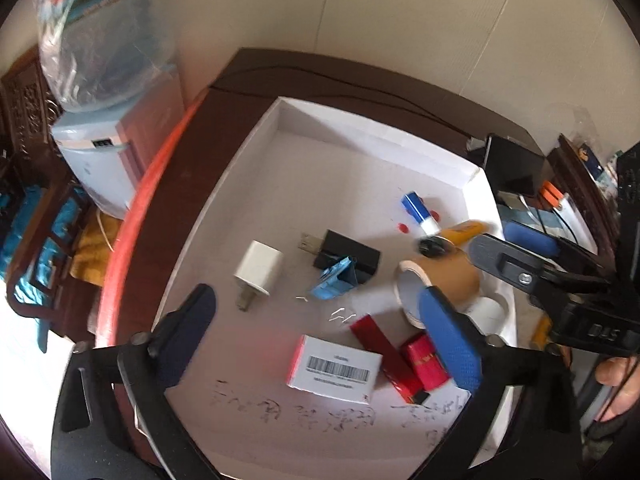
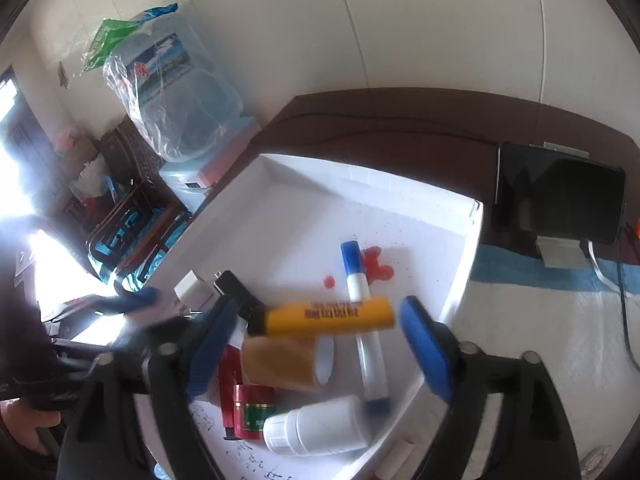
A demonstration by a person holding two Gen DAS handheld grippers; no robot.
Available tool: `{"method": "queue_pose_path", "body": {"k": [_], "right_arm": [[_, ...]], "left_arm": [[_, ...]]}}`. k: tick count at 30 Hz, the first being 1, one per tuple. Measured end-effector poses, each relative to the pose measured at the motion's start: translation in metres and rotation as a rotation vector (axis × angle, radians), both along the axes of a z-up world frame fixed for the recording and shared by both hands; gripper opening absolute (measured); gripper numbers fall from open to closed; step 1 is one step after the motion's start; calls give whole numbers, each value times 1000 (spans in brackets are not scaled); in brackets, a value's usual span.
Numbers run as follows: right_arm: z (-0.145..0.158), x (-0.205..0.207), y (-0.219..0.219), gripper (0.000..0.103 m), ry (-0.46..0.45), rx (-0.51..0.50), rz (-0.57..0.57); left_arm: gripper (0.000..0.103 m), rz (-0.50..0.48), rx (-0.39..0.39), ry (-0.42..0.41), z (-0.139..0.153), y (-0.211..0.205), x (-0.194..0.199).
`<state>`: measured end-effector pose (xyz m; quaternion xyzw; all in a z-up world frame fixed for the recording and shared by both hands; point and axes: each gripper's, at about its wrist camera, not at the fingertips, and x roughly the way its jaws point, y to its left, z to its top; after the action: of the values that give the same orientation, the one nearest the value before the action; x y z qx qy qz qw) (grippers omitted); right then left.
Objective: Organize rigid objects
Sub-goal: 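Release the binder clip and yellow lighter into the tray, then grasp the yellow lighter with the left gripper while the right grasps the small yellow bottle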
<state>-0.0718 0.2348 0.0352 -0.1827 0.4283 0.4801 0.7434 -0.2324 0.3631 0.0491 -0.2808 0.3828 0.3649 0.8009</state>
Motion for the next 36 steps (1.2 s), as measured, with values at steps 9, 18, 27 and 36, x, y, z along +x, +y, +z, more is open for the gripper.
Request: {"method": "queue_pose_path", "body": {"k": [9,18,27,36], "right_arm": [[19,-18,-18,95,-55,37,-15],[54,-33,-48,95,-100,111,-45],[88,-16,-119,95,-178,178,-214],[82,25,-211,95,-248,151,-396]], "left_arm": [[103,34,53,-9,23,-13,-14],[103,-4,130,-45,66,-53,-17],[103,-81,170,-72,91,-99,-10],[103,-182,132,-74,84,-144,21]]}}
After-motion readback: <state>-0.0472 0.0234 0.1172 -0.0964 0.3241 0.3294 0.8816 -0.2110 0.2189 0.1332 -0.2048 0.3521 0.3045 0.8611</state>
